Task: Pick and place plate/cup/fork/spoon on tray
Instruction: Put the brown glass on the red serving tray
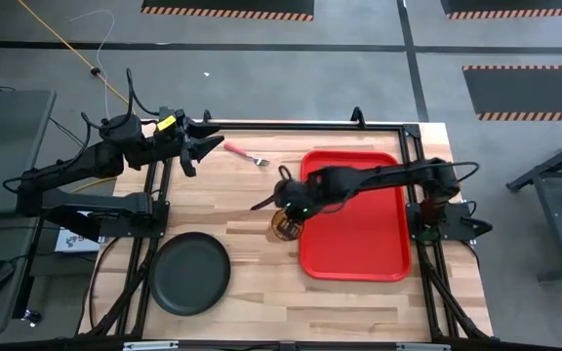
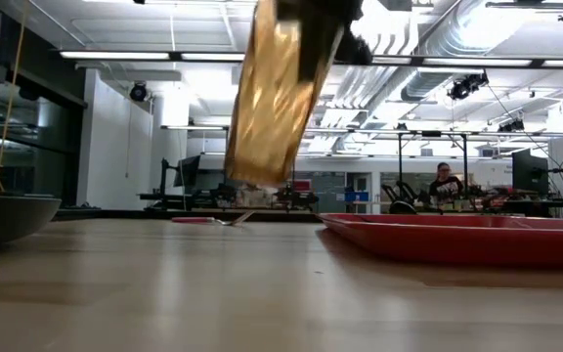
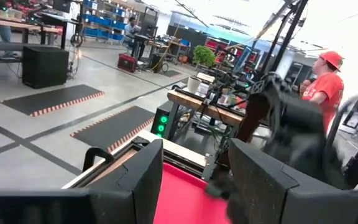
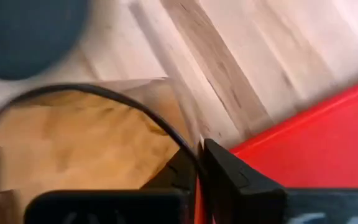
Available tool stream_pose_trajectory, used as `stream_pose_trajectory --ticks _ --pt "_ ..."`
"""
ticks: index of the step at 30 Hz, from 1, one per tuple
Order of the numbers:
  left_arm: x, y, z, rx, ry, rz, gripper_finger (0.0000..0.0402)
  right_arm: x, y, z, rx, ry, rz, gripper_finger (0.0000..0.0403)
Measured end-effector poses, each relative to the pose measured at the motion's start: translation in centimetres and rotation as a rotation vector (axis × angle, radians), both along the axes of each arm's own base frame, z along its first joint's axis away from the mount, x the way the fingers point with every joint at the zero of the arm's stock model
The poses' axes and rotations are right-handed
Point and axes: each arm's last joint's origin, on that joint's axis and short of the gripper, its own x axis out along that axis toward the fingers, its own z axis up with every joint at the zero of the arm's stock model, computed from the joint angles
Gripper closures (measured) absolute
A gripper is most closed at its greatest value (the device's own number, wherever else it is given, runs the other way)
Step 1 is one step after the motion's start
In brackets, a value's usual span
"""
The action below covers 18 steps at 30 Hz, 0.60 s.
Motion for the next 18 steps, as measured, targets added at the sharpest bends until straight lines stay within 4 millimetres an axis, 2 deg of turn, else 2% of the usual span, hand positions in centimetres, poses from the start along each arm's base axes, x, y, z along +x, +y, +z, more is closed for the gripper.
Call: stream_pose_trajectory --ticks 4,7,10,12,18 --pt "0.0 0.0 0.0 -0.001 0.000 0.018 0.0229 -3.0 0.6 3.5 0.019 -0.009 0.098 0.0397" --pt "0.0 0.1 0.0 -0.001 0.000 0.024 0.0229 -6.0 1.5 4.5 0.046 0.118 0.136 0.0399" --pt "0.0 0.1 0.0 -0.001 0.000 0.023 0.0229 -8.2 2.8 4.7 0.040 0.262 0.149 0.0400" --pt "0.0 0.1 0.0 -0.001 0.000 0.026 0.0229 -9.0 3.7 4.6 0.026 0.314 0.153 0.0400" --pt "0.0 0.1 0.0 -0.001 -0.001 0.034 0.0229 -8.8 5.8 2.0 -0.009 0.307 0.113 0.0401"
